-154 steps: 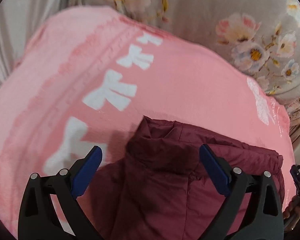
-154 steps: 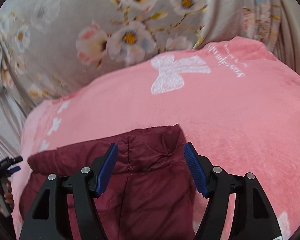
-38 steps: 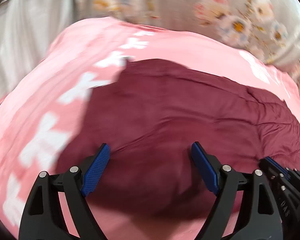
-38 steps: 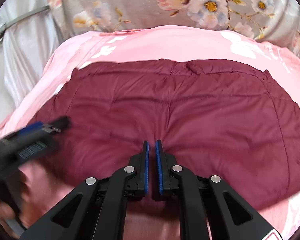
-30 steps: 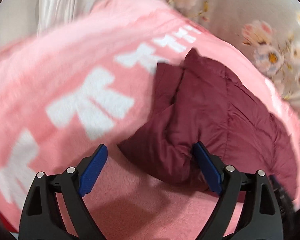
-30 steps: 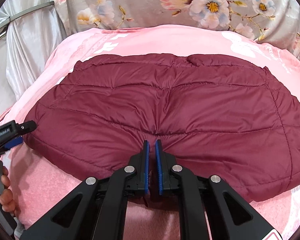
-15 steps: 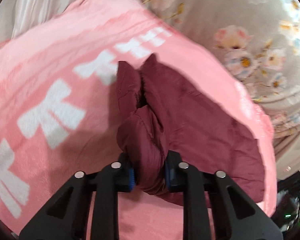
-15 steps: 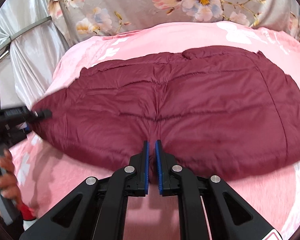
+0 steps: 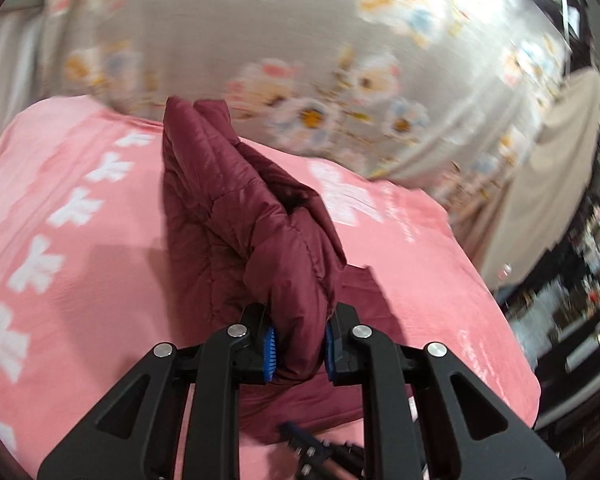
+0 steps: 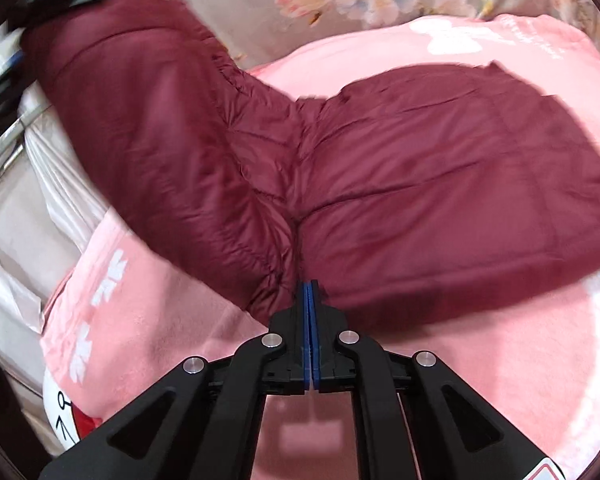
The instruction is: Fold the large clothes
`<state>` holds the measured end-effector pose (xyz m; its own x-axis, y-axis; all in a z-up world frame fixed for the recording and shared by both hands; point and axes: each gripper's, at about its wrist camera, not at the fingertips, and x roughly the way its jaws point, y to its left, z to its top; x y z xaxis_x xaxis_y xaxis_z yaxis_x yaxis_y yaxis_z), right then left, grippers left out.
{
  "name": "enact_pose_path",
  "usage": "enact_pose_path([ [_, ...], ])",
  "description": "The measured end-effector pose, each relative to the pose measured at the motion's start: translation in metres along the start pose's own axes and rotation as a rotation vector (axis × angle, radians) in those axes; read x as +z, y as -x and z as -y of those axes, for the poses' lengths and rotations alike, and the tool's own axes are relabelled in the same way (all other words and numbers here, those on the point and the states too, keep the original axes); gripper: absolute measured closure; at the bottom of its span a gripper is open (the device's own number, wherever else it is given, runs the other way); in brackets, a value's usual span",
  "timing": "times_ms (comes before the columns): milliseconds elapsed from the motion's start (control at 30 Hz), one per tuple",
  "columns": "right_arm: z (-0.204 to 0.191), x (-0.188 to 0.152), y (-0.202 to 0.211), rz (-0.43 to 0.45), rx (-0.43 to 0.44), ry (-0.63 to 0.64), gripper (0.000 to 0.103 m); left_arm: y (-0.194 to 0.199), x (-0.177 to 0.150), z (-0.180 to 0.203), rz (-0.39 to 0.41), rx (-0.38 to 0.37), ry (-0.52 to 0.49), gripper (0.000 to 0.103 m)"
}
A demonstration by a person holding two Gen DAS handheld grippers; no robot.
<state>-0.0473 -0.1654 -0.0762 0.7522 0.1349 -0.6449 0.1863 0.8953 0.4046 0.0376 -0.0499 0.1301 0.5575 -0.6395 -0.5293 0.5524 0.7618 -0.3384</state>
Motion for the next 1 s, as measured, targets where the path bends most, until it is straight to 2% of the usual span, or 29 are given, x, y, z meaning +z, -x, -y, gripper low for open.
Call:
enact_pose_path([
  [33,0.003,-0.001,0.007,0.009,-0.017,0.001,0.097,-0.008,-0.001,0.012,-0.012,-0.012,-0.012,0.087],
  [67,0.014,-0.004,0.026,0.032,-0.072,0.003,0.097,-0.022,-0.001,0.025,-0.031,-0.022,-0.026,0.087],
  [133,0.020,-0.005,0.035,0.042,-0.095,-0.001,0.097,-0.049,-0.006,0.049,-0.076,-0.036,-0.059,0.087],
  [300,0.064,-0.017,0.070,0.060,-0.194,-0.068,0.097,-0.126,-0.032,0.095,-0.228,-0.025,-0.130,0.087],
  [433,0.083,-0.024,0.081,0.061,-0.229,-0.111,0.097,-0.175,-0.065,0.109,-0.366,-0.009,-0.153,0.086],
  [500,0.101,-0.025,0.094,0.083,-0.267,-0.140,0.097,-0.181,-0.078,0.112,-0.389,-0.002,-0.169,0.085],
  [533,0.106,-0.023,0.100,0.093,-0.278,-0.149,0.097,-0.177,-0.079,0.112,-0.386,-0.015,-0.168,0.082],
  [600,0.116,-0.014,0.112,0.121,-0.293,-0.167,0.096,-0.159,-0.069,0.108,-0.383,-0.087,-0.121,0.064],
  [633,0.120,-0.007,0.118,0.139,-0.297,-0.172,0.096,-0.151,-0.060,0.108,-0.369,-0.124,-0.095,0.058],
  [700,0.125,0.009,0.130,0.171,-0.288,-0.168,0.096,-0.122,-0.038,0.101,-0.294,-0.187,-0.052,0.039],
  [767,0.123,0.033,0.139,0.213,-0.254,-0.159,0.095,-0.086,-0.007,0.086,-0.163,-0.178,-0.028,0.034],
  [833,0.119,0.068,0.145,0.257,-0.202,-0.139,0.094,-0.067,0.016,0.069,-0.071,-0.099,-0.027,0.031],
  [867,0.117,0.086,0.145,0.274,-0.178,-0.130,0.090,-0.065,0.028,0.059,-0.040,-0.032,-0.031,0.031],
  [933,0.113,0.122,0.132,0.286,-0.138,-0.131,0.053,-0.067,0.047,0.031,-0.012,0.111,-0.022,0.031],
  [967,0.112,0.143,0.121,0.290,-0.109,-0.138,0.030,-0.071,0.054,0.016,-0.024,0.153,-0.003,0.031],
  [1000,0.115,0.157,0.112,0.277,-0.097,-0.140,0.029,-0.075,0.058,0.003,-0.037,0.174,0.017,0.031],
])
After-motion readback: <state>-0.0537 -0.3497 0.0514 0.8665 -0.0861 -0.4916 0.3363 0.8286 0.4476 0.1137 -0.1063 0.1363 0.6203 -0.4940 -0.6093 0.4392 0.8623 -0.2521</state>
